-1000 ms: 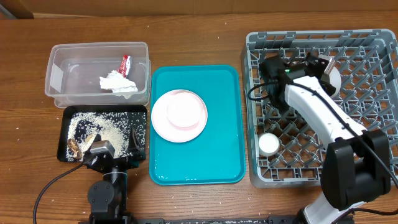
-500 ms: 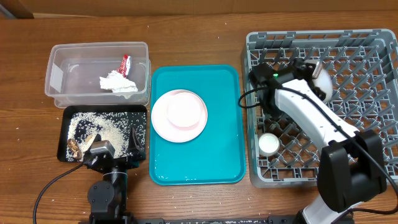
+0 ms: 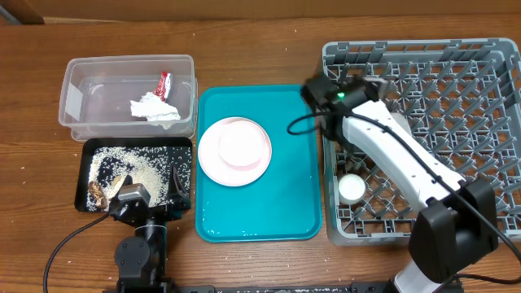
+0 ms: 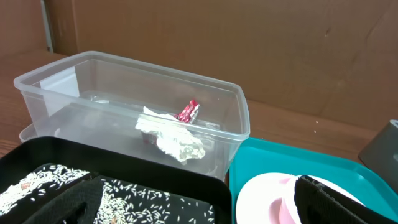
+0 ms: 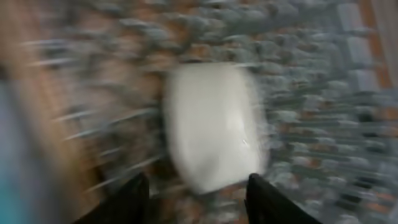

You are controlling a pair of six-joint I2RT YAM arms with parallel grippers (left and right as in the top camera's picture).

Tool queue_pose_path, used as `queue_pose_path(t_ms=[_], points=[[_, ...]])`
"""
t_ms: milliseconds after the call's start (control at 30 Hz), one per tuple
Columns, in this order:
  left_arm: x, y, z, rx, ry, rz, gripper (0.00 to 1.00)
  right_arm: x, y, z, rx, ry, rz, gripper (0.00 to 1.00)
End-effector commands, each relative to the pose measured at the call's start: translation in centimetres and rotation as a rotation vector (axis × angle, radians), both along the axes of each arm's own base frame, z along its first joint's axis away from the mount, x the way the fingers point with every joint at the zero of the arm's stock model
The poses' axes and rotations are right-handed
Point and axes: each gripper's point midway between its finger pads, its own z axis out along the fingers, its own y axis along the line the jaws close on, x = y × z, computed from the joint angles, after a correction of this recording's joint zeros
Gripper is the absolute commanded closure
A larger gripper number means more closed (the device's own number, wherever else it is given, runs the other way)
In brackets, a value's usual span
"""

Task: Sort waste into correct bins and load items into the dishwasher
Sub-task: 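Reach right gripper to the pink-rimmed plate and grasp its edge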

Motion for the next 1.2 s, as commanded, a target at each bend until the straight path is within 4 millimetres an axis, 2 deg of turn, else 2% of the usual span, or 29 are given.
queue_pose_path(t_ms=[0,33,67,167,300,433,567,667,733,767,867,1000,1067,1167], points=[[0.0,0.1,0.1,-0.01,-0.009,0.005,0.0,-0.5,8.1,-0.7,0.333,0.134,0.26,0.32],[0.0,0.1,0.1,-0.01,-0.009,0.005,0.0,-0.5,10.5,-0.9,0.427,0.148,0.334,0.24],[0.0,0.1,0.1,-0.01,-0.009,0.005,0.0,-0.6,12.2,-1.0,0.5,0.155,0.377,0.22],[0.0,0.1,0.1,-0.01,-0.009,0.005,0.0,-0.5,15.7,-1.5,0.655,0.149,0.444,0.21],[0.0,0.1,0.1,-0.01,-0.009,0.005,0.0,-0.6,17.5,-3.5,0.709,0.169,0.473,0.24],[0.0,0.1,0.1,-0.01,-0.009,0.005,0.0,-1.3,19.5,-6.4,0.773,0.23,0.499,0.38],[0.0,0.1,0.1,-0.01,-0.009,0.004,0.0,-1.6,21.3,-8.8,0.795,0.27,0.523,0.42],[0.0,0.1,0.1,-0.01,-0.009,0.005,0.0,-1.5,22.5,-10.0,0.797,0.265,0.546,0.49],[0.0,0.1,0.1,-0.01,-0.009,0.005,0.0,-1.1,22.7,-10.3,0.796,0.255,0.542,0.59],[0.0,0.1,0.1,-0.01,-0.009,0.005,0.0,-0.9,22.5,-10.4,0.782,0.246,0.539,0.73],[0.0,0.1,0.1,-0.01,-0.009,0.004,0.0,-0.3,21.3,-10.6,0.722,0.226,0.508,0.96],[0.0,0.1,0.1,-0.01,-0.009,0.005,0.0,0.3,19.6,-9.3,0.701,0.205,0.452,0.96],[0.0,0.1,0.1,-0.01,-0.009,0.005,0.0,1.0,18.8,-7.7,0.701,0.16,0.444,0.96],[0.0,0.1,0.1,-0.01,-0.009,0.004,0.0,2.4,16.9,-4.1,0.67,0.046,0.427,0.96]])
